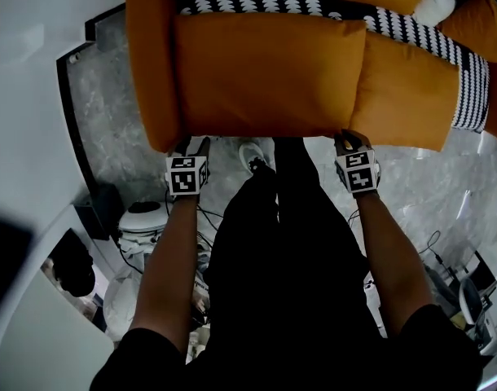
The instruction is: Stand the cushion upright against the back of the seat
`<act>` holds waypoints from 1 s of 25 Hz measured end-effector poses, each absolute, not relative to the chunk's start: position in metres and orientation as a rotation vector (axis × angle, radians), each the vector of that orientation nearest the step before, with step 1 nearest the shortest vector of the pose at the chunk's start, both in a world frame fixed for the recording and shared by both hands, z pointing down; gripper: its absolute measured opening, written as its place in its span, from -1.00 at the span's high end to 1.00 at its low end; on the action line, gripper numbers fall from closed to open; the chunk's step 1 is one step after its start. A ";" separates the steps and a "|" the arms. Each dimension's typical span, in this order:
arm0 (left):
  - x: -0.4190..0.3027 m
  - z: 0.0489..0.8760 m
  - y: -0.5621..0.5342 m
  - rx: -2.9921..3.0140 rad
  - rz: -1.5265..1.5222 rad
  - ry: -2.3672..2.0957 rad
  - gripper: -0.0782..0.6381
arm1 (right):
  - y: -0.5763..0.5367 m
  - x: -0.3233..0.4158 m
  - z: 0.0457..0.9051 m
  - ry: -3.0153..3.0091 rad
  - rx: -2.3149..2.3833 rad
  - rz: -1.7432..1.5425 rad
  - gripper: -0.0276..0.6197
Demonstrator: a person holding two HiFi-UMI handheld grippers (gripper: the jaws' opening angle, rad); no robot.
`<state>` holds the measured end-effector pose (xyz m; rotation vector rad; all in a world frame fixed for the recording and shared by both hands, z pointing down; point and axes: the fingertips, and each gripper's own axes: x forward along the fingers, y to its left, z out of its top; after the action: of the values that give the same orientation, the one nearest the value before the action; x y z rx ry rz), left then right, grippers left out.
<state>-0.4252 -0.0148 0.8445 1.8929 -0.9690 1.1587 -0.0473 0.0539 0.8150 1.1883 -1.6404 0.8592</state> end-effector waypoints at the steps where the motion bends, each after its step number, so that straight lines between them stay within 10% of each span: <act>1: -0.427 0.841 -0.016 1.890 1.157 -0.979 0.25 | 0.051 -0.046 0.806 -1.657 1.202 0.882 0.71; 25: -0.443 0.766 -0.090 1.891 0.923 -1.206 0.17 | -0.076 -0.001 0.682 -1.879 1.392 1.189 0.77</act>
<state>-0.4434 -0.0899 0.7657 1.8908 -1.2061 0.9233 -0.0009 -0.0757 0.6823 1.3918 -1.8794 1.1889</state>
